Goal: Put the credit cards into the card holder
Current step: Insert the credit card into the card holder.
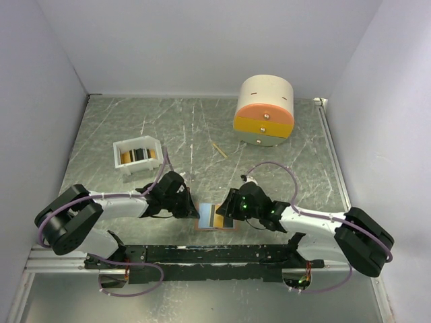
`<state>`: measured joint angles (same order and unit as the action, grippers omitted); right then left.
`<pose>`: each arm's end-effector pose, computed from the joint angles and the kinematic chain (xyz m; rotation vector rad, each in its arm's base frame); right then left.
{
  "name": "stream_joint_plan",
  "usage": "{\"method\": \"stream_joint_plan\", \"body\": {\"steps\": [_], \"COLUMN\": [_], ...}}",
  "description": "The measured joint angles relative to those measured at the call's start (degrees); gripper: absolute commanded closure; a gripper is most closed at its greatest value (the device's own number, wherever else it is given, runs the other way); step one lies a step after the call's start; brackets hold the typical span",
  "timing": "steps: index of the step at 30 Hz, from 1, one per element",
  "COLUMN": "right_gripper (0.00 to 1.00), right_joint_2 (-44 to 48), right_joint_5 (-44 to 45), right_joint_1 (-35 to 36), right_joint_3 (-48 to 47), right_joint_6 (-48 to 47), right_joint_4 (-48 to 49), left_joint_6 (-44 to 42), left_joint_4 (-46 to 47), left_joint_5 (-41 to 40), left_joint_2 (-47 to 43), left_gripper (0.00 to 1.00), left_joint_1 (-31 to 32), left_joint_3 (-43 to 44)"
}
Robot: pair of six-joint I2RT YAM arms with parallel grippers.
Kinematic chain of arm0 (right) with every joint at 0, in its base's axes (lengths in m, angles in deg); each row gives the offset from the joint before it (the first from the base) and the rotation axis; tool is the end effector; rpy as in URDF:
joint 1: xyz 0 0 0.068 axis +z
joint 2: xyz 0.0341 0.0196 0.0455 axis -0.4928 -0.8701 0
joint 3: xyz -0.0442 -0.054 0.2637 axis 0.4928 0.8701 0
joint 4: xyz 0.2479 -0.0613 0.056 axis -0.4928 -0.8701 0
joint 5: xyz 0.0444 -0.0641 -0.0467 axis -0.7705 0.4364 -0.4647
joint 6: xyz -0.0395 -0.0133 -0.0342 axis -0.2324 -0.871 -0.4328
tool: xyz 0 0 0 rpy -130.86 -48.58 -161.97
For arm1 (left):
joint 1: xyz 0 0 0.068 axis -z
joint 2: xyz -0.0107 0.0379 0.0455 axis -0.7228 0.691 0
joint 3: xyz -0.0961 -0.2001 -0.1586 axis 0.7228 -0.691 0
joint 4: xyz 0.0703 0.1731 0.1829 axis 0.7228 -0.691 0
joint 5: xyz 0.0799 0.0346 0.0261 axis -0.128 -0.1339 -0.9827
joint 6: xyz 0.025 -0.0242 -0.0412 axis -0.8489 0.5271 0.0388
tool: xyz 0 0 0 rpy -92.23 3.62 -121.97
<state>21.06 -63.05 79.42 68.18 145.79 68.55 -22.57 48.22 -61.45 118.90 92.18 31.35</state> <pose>0.1312 0.1580 0.1415 0.1644 2.4988 0.9574 0.1618 -0.1813 0.1264 -0.0344 2.7263 -1.0101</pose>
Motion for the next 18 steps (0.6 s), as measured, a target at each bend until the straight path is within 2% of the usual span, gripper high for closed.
{"method": "stream_joint_plan", "body": {"steps": [18], "right_gripper": [0.59], "right_joint_2": [-6.6], "right_joint_5": [-1.6], "right_joint_1": [1.7], "right_joint_3": [-1.3], "right_joint_6": [0.4], "right_joint_4": [6.8], "left_joint_6": [0.5], "left_joint_4": [0.1], "left_joint_5": [-0.9], "left_joint_2": [-0.1], "left_gripper": [0.93], "left_joint_1": [0.8], "left_joint_3": [0.0]}}
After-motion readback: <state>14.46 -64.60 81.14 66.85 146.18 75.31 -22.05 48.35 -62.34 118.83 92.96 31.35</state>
